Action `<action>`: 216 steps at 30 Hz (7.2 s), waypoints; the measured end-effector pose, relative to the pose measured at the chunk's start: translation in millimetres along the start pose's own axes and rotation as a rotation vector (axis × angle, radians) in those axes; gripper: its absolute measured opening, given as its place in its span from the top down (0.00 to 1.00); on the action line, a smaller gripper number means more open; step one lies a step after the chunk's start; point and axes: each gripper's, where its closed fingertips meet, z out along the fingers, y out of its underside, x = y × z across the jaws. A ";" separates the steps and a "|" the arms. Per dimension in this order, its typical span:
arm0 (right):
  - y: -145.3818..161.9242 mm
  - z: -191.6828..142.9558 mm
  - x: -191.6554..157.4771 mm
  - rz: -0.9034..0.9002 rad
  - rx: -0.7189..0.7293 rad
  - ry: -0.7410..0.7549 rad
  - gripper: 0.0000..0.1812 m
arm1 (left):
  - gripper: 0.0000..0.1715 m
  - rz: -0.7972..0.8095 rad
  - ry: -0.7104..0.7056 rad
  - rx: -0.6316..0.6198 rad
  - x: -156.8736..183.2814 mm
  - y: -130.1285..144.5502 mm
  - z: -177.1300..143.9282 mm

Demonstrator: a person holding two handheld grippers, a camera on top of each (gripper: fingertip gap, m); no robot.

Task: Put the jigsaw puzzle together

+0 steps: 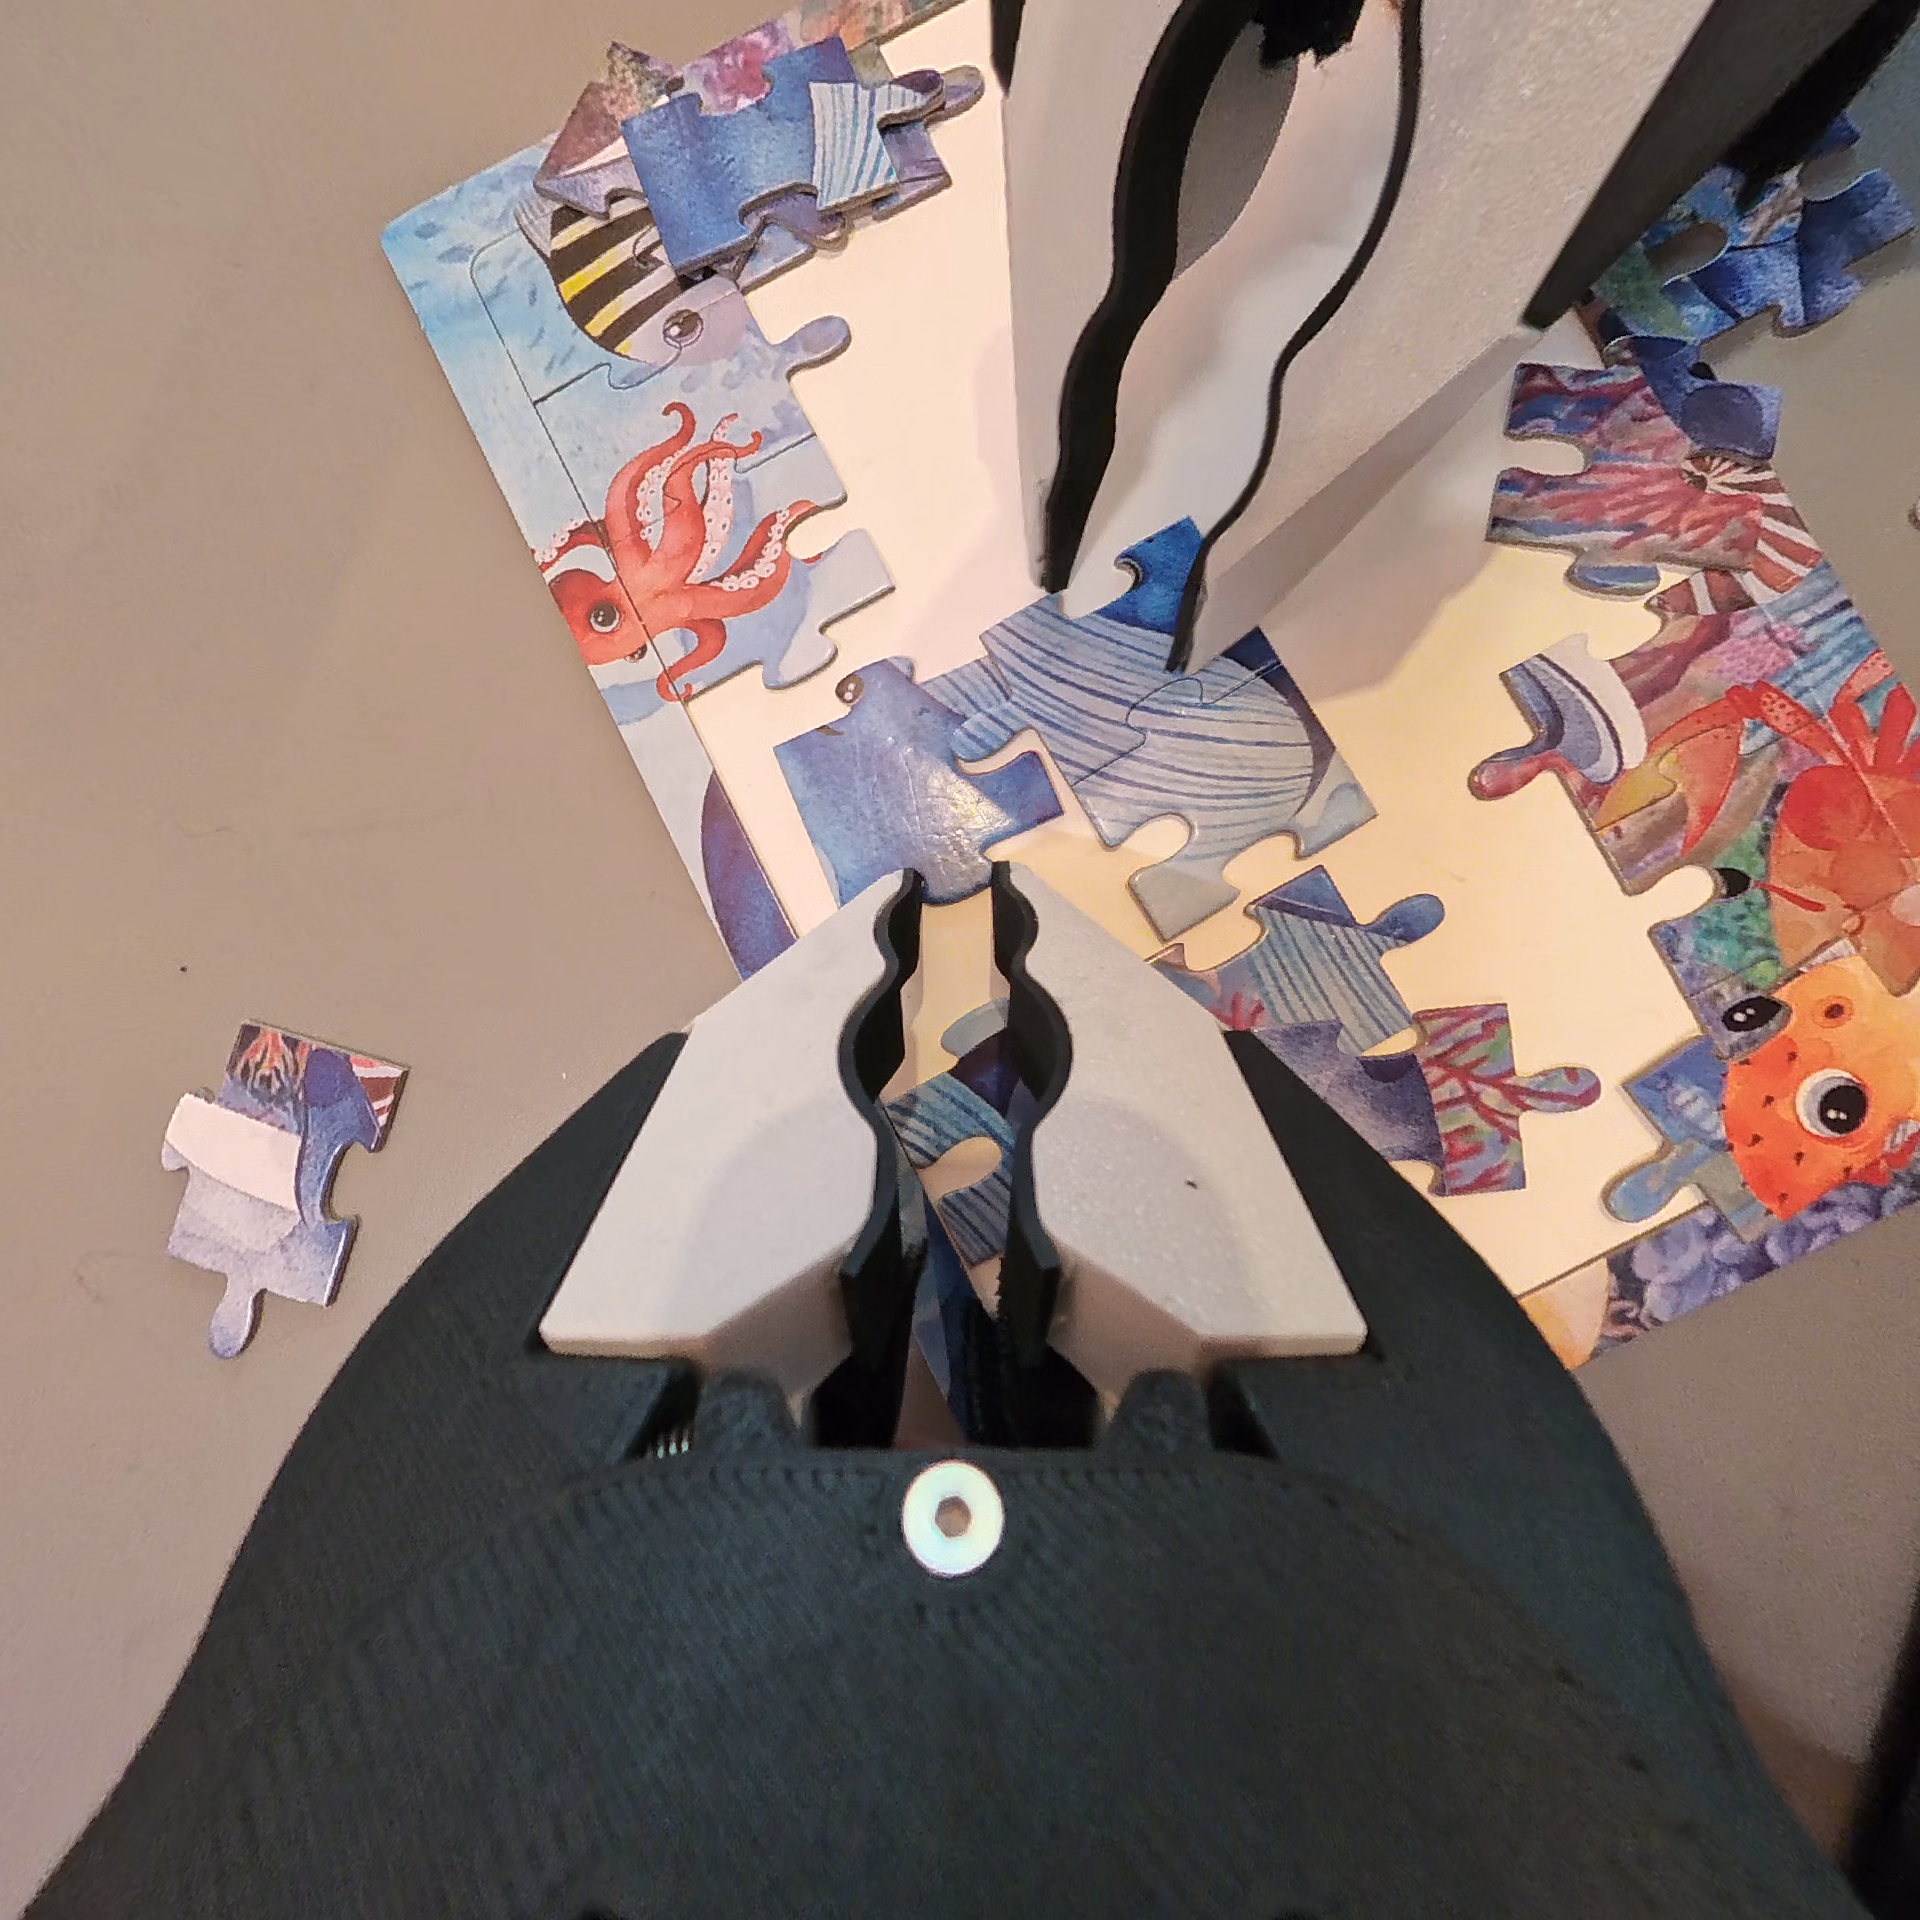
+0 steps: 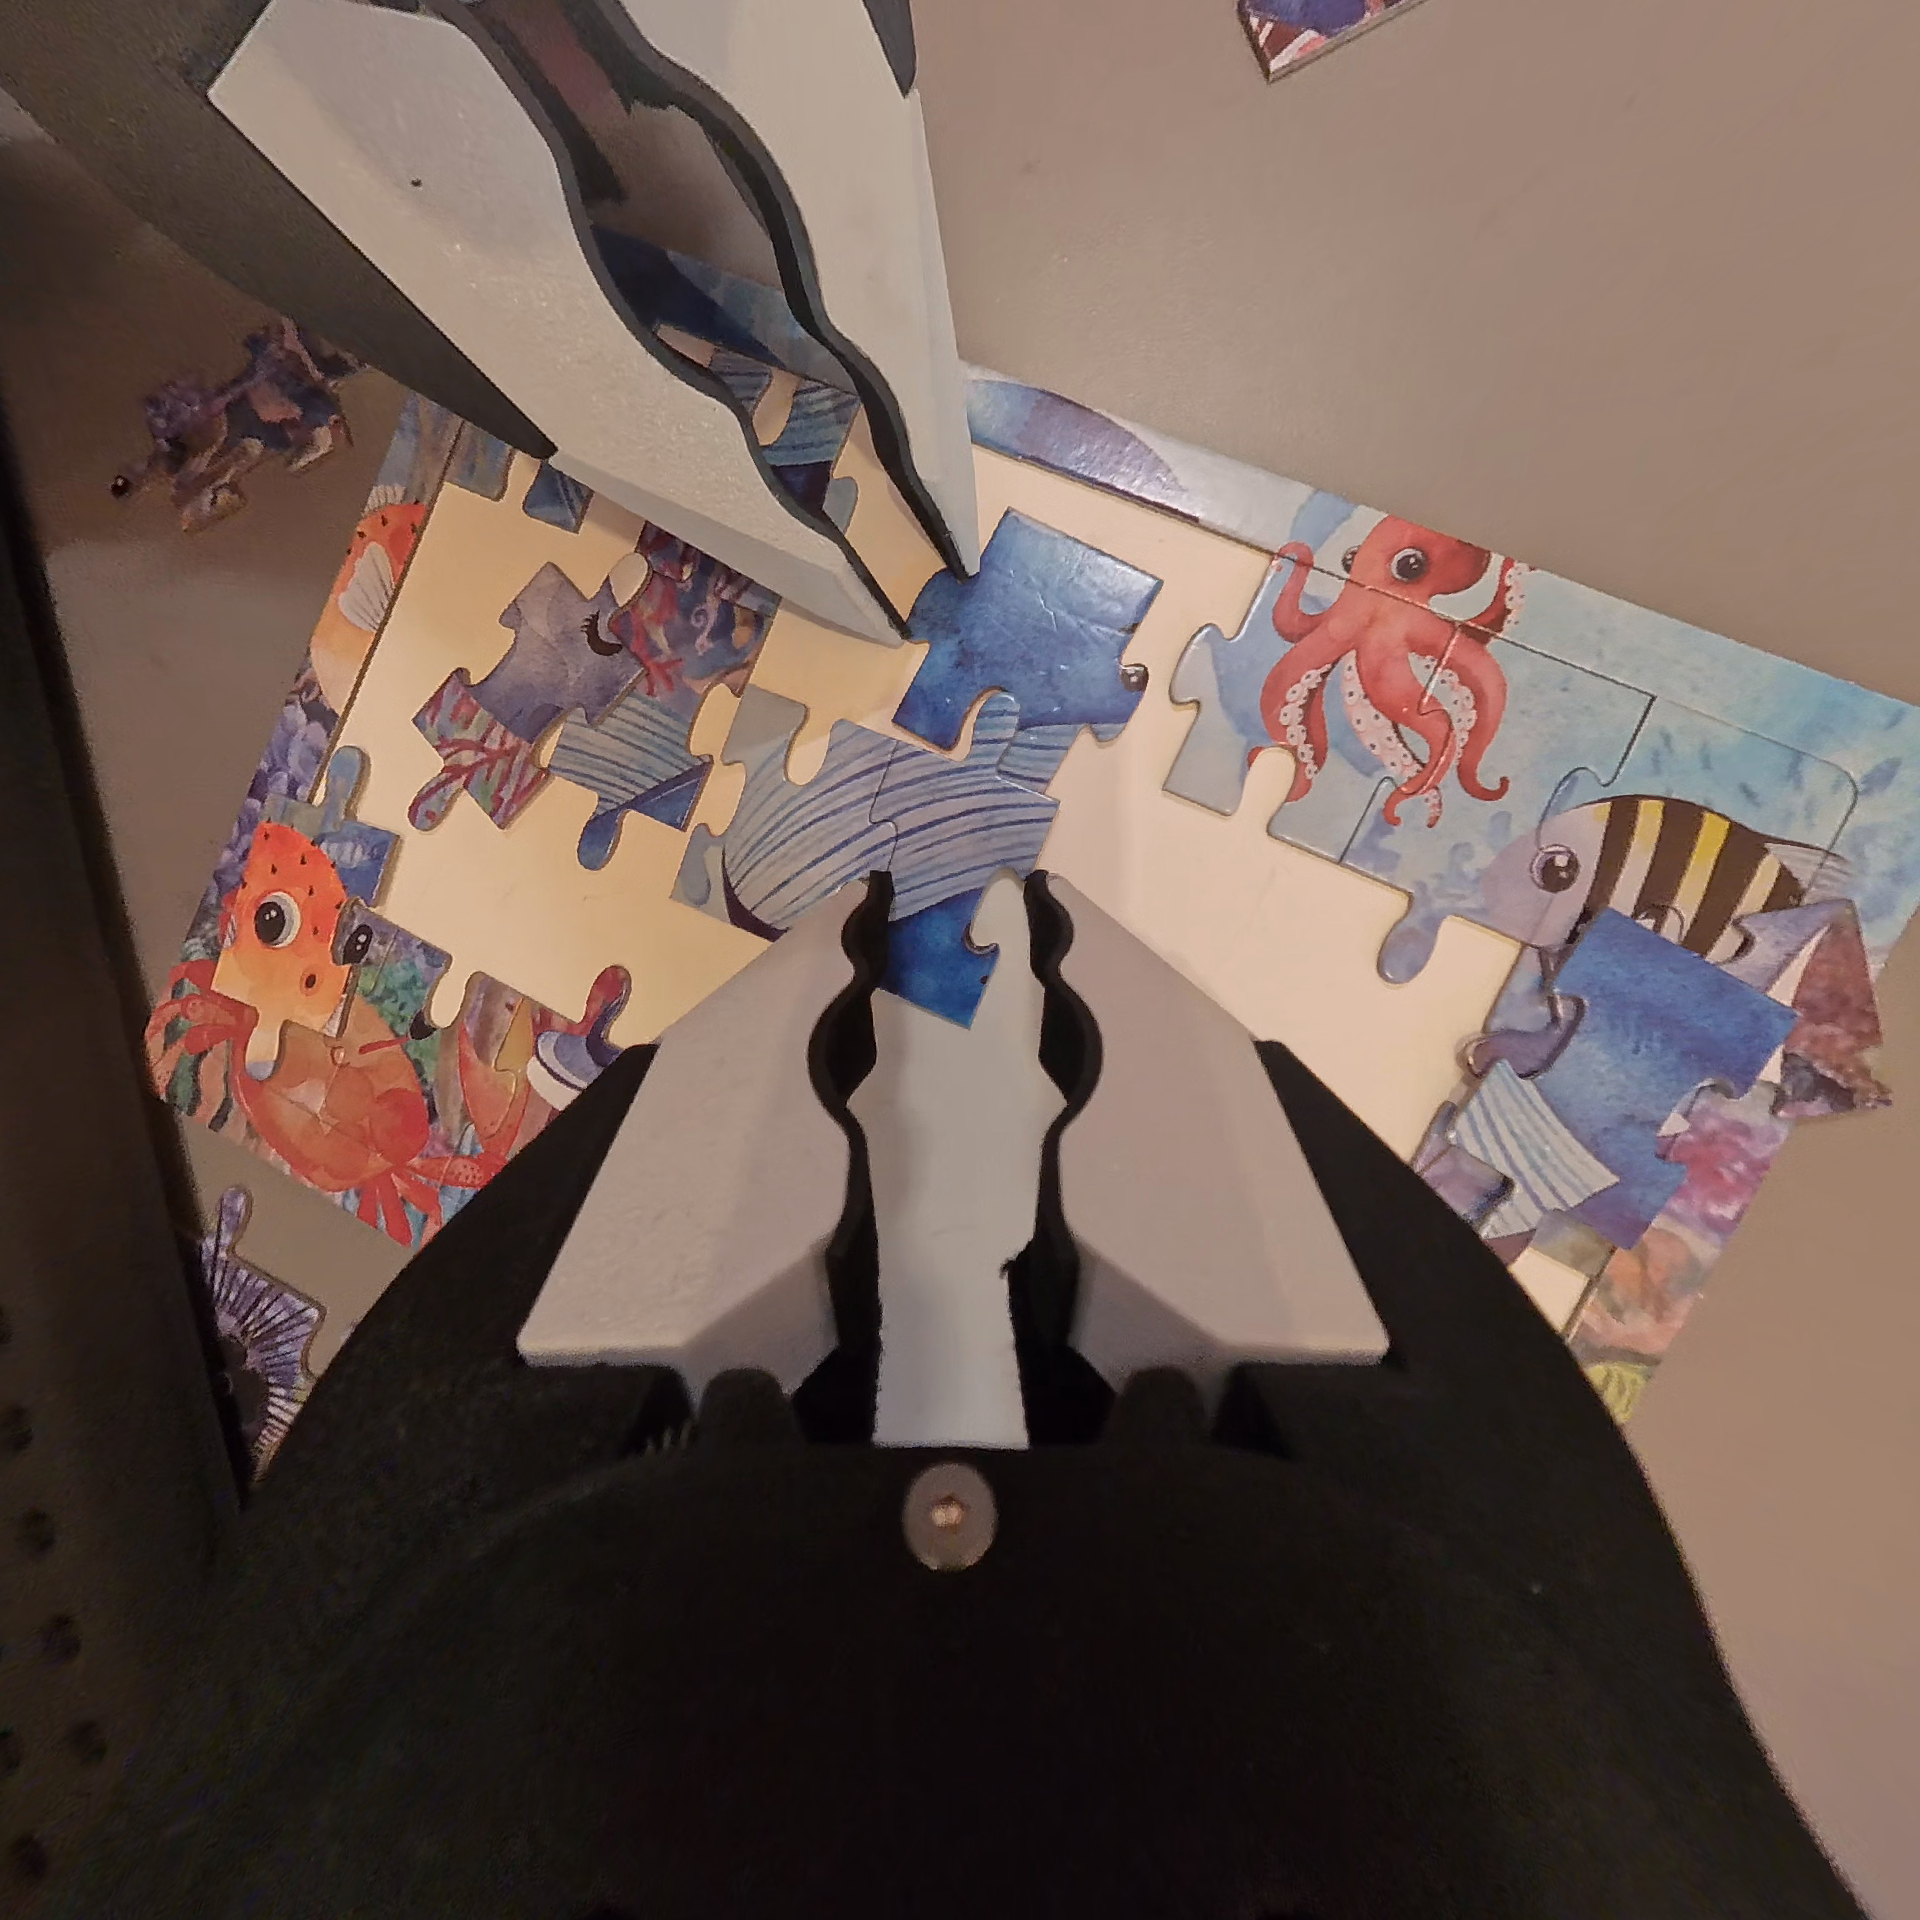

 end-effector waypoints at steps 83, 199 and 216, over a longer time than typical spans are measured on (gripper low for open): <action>-15.6 11.4 -6.9 -0.068 0.076 0.003 0.74 | 0.98 0.030 -0.026 -0.038 -0.9 2.6 -1.8; -11.7 5.2 2.7 -0.028 0.041 0.060 0.81 | 0.83 -0.006 -0.010 -0.052 -0.8 9.8 -7.5; -2.4 16.5 -68.1 -0.329 -0.031 -0.171 0.88 | 0.84 0.003 0.007 -0.062 3.0 12.7 -9.3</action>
